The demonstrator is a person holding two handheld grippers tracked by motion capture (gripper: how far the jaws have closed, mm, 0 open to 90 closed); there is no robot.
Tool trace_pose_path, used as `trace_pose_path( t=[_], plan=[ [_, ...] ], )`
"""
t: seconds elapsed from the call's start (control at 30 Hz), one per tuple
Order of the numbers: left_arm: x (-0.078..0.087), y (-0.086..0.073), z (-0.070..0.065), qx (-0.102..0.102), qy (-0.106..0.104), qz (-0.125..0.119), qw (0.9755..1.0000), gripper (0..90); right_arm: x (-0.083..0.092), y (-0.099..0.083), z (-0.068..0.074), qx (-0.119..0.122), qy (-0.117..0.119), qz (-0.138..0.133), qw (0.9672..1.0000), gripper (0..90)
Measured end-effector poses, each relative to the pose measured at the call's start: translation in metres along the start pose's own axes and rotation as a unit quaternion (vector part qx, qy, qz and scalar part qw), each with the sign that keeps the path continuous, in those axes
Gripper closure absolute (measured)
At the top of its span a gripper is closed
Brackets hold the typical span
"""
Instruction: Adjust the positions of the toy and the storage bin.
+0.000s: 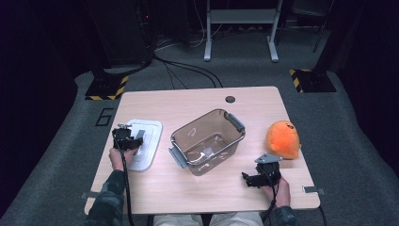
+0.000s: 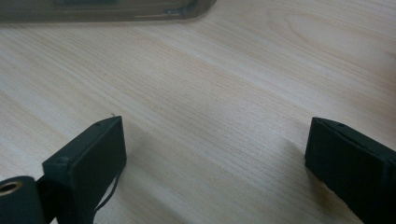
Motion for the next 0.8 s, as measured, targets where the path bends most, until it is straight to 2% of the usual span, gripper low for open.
trace_pose_path(
  t=[0.2, 0.3, 0.47, 0.57, 0.67, 0.8],
  plan=[
    [0.003, -0.002, 0.003, 0.005, 0.001, 0.013, 0.9999, 26.8, 0.000, 0.000, 0.000, -0.001, 0.000, 0.000, 1.0000, 4.7],
    [0.008, -0.003, 0.002, 0.000, -0.003, 0.017, 0.9998, 18.9, 0.000, 0.000, 0.000, 0.000, 0.000, 0.000, 1.0000, 4.7],
    [0.020, -0.005, -0.001, -0.009, -0.012, 0.016, 0.9998, 11.5, 0.000, 0.000, 0.000, -0.001, 0.000, 0.000, 1.0000, 4.6],
    [0.024, -0.007, -0.003, -0.014, -0.019, 0.026, 0.9994, 0.0, 0.000, 0.000, 0.000, 0.000, -0.001, 0.000, 1.0000, 4.6],
    [0.029, -0.009, -0.007, -0.022, -0.028, 0.020, 0.9992, 0.0, 0.000, 0.000, 0.000, -0.004, -0.002, 0.001, 1.0000, 4.7],
    [0.036, -0.012, -0.014, -0.043, -0.027, 0.012, 0.9986, 0.0, 0.000, 0.000, 0.000, -0.003, -0.001, 0.001, 1.0000, 4.7]
  ],
)
Point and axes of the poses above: each handheld gripper's, and its own axes: x roughly backward along the jaws, y roughly out of its top, z roughly to its left, the point moved 5 cm from there along -x, roughly forward along the jaws, and after that the axes turned 11 degrees about z, right-handed, at the moved point
